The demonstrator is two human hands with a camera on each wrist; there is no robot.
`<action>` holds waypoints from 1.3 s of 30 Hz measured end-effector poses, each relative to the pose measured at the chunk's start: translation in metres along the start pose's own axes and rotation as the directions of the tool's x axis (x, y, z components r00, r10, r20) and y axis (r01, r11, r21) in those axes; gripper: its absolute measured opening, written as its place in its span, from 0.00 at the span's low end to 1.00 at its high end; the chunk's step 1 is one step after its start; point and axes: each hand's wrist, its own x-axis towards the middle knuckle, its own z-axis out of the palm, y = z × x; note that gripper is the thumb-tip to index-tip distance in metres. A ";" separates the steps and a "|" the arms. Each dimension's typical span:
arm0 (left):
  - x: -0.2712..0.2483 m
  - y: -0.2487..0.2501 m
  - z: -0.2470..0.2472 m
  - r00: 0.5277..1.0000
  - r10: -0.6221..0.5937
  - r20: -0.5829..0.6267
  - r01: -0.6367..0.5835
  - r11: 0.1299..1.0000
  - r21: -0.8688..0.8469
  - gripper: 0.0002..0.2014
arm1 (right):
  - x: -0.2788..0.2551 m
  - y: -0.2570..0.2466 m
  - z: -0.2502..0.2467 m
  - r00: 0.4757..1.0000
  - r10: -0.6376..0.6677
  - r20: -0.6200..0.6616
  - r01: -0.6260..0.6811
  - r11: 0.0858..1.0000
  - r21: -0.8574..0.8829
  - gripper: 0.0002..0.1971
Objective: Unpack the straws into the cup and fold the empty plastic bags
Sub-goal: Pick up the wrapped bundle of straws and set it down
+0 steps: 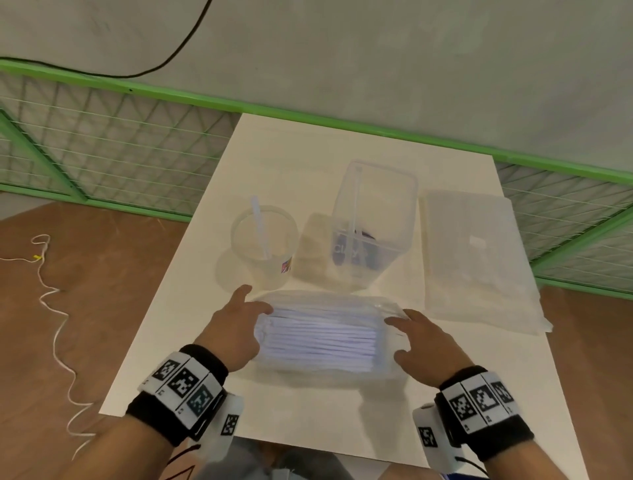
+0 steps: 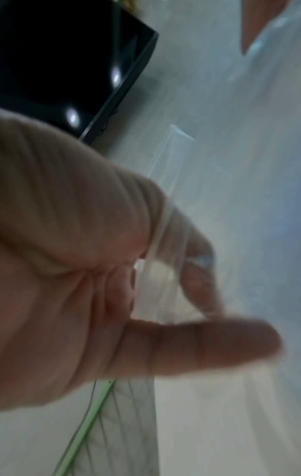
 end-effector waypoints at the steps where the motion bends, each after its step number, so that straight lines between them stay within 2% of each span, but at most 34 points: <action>1: -0.001 0.000 0.001 0.998 -0.006 -0.060 0.006 1.000 -0.009 0.29 | -0.001 -0.001 0.000 1.000 0.018 -0.021 -0.018 0.999 -0.026 0.30; 3: -0.004 0.000 0.004 0.987 -0.007 -0.159 0.007 1.000 0.004 0.25 | -0.006 -0.007 0.002 0.984 -0.003 -0.176 -0.023 0.989 -0.145 0.25; 4: -0.005 0.000 0.004 0.981 -0.005 -0.196 0.007 1.000 0.009 0.25 | -0.011 -0.014 0.003 0.950 -0.055 -0.309 -0.010 0.978 -0.206 0.22; 5: -0.006 0.001 0.004 0.974 0.003 -0.228 -0.001 1.000 0.009 0.25 | -0.015 -0.024 0.004 0.890 -0.117 -0.441 0.017 0.974 -0.224 0.19; 6: -0.006 0.002 0.003 0.969 0.020 -0.247 -0.019 1.000 0.007 0.28 | -0.019 -0.033 0.005 0.809 -0.185 -0.558 0.075 0.974 -0.215 0.16; 7: -0.006 0.003 0.003 0.968 0.038 -0.248 -0.039 0.999 0.001 0.32 | -0.022 -0.045 0.007 0.736 -0.253 -0.628 0.163 0.967 -0.198 0.14; 8: -0.006 0.003 0.004 0.972 0.054 -0.229 -0.056 0.998 -0.004 0.37 | -0.025 -0.059 0.011 0.701 -0.335 -0.630 0.280 0.941 -0.188 0.12; 10: -0.005 0.005 0.005 0.984 0.082 -0.159 -0.083 0.997 -0.001 0.43 | -0.025 -0.086 0.024 0.750 -0.456 -0.480 0.457 0.881 -0.122 0.09; 12: -0.003 0.007 0.006 0.986 0.128 -0.108 -0.126 0.992 0.018 0.47 | -0.014 -0.101 0.038 0.818 -0.477 -0.321 0.481 0.874 -0.074 0.14; 14: -0.001 0.009 0.005 0.980 0.184 -0.075 -0.184 0.983 0.007 0.50 | 0.004 -0.111 0.041 0.844 -0.489 -0.222 0.486 0.871 -0.072 0.24; 16: 0.000 0.011 0.003 0.967 0.244 -0.073 -0.247 0.968 -0.038 0.53 | 0.017 -0.119 0.035 0.853 -0.484 -0.193 0.479 0.874 -0.078 0.29; 19: -0.002 0.008 0.006 0.962 0.264 -0.066 -0.264 0.964 -0.002 0.55 | 0.020 -0.117 0.026 0.872 -0.440 -0.217 0.443 0.896 -0.036 0.26; 21: -0.006 0.002 0.013 0.974 0.226 -0.026 -0.223 0.971 0.079 0.54 | 0.015 -0.103 0.029 0.894 -0.405 -0.193 0.402 0.914 -0.058 0.24; 23: -0.010 -0.006 0.017 0.985 0.171 -0.002 -0.169 0.979 0.114 0.54 | 0.006 -0.084 0.033 0.892 -0.378 -0.248 0.368 0.926 -0.086 0.22; 25: -0.012 -0.012 0.014 0.992 0.125 -0.021 -0.121 0.985 0.119 0.54 | -0.006 -0.061 0.031 0.839 -0.323 -0.438 0.319 0.944 -0.086 0.18; 27: -0.012 -0.017 0.009 0.994 0.105 -0.040 -0.101 0.989 0.106 0.54 | -0.019 -0.039 0.029 0.782 -0.195 -0.592 0.171 0.981 -0.097 0.18; 28: -0.012 -0.018 0.007 0.994 0.106 -0.034 -0.102 0.989 0.105 0.55 | -0.022 -0.033 0.029 0.773 -0.133 -0.620 0.085 0.991 -0.107 0.18; 29: -0.011 -0.017 0.006 0.994 0.110 -0.024 -0.107 0.989 0.100 0.55 | -0.022 -0.029 0.032 0.788 -0.092 -0.609 0.034 0.994 -0.106 0.18; 30: -0.010 -0.015 0.007 0.993 0.115 -0.012 -0.114 0.990 0.087 0.55 | -0.018 -0.027 0.033 0.831 -0.061 -0.553 0.010 0.995 -0.096 0.18; 31: -0.009 -0.013 0.006 0.992 0.126 -0.013 -0.125 0.990 0.068 0.55 | -0.011 -0.026 0.034 0.869 -0.062 -0.491 0.015 0.995 -0.099 0.19; 33: -0.009 -0.008 0.002 0.985 0.161 -0.057 -0.161 0.987 0.004 0.55 | -0.003 -0.028 0.026 0.909 -0.138 -0.392 0.124 0.990 -0.062 0.26; 34: -0.011 -0.007 0.000 0.979 0.180 -0.097 -0.184 0.982 -0.033 0.56 | -0.002 -0.029 0.019 0.895 -0.155 -0.419 0.171 0.985 0.001 0.29; 37: -0.024 -0.013 0.000 0.946 0.254 -0.200 -0.275 0.958 -0.085 0.59 | -0.011 -0.028 0.004 0.744 -0.134 -0.655 0.249 0.965 0.086 0.35; 38: -0.027 -0.017 0.004 0.941 0.273 -0.197 -0.294 0.952 -0.081 0.59 | -0.015 -0.028 0.007 0.736 -0.143 -0.661 0.248 0.966 0.068 0.35; 39: -0.029 -0.019 0.008 0.943 0.282 -0.178 -0.298 0.952 -0.071 0.58 | -0.016 -0.026 0.015 0.763 -0.150 -0.629 0.231 0.972 0.049 0.35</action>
